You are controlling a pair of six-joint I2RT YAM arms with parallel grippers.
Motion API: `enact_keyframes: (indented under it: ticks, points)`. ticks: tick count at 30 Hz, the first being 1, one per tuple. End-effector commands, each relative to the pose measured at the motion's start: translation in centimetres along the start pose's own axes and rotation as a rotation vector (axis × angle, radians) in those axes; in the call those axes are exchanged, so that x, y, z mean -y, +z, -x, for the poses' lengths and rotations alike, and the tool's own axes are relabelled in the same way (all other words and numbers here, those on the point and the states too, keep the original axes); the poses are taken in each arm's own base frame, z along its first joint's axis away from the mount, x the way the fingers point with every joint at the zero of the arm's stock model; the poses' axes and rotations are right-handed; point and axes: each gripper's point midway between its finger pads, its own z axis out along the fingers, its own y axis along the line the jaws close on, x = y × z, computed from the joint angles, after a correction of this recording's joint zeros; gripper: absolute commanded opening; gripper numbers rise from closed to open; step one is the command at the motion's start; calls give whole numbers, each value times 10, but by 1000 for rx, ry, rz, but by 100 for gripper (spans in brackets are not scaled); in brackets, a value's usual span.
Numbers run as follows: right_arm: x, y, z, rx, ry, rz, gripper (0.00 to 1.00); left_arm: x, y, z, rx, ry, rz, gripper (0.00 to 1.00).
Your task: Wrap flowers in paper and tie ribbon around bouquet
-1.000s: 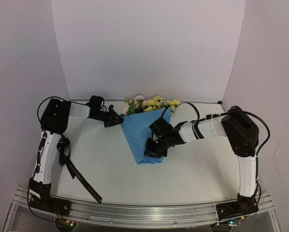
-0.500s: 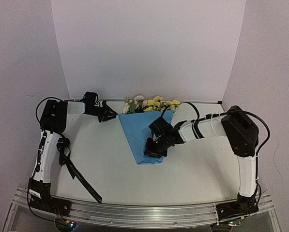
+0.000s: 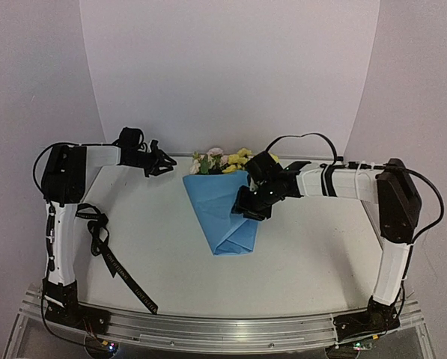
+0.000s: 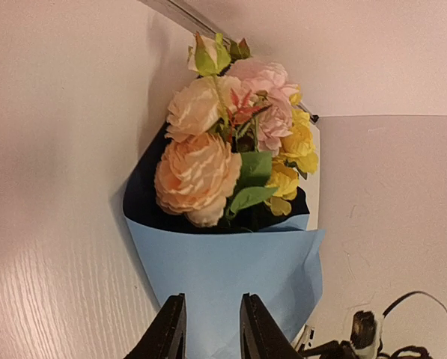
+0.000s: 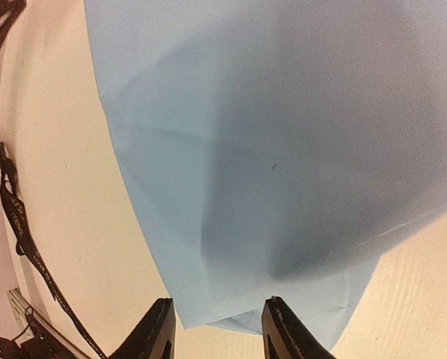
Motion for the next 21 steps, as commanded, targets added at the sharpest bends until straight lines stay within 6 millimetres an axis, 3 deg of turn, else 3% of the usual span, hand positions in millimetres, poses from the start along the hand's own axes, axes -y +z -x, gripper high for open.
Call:
enact_keyframes:
  ticks: [1, 8, 12, 15, 21]
  points:
    - [29, -22, 28, 78, 14, -79, 44, 39, -14, -15, 30, 78, -35, 27]
    - [58, -14, 38, 83, 38, -145, 48, 62, -2, -62, -43, 93, -64, 27]
    - [78, -11, 40, 78, 46, -182, 64, 67, 2, -83, -71, 96, -58, 27]
    - [78, -3, 48, 75, 29, -172, 70, 66, 3, -93, -89, 88, -57, 27]
    - [87, 21, 66, 70, 68, -124, 68, 64, 0, -103, -112, 75, -55, 27]
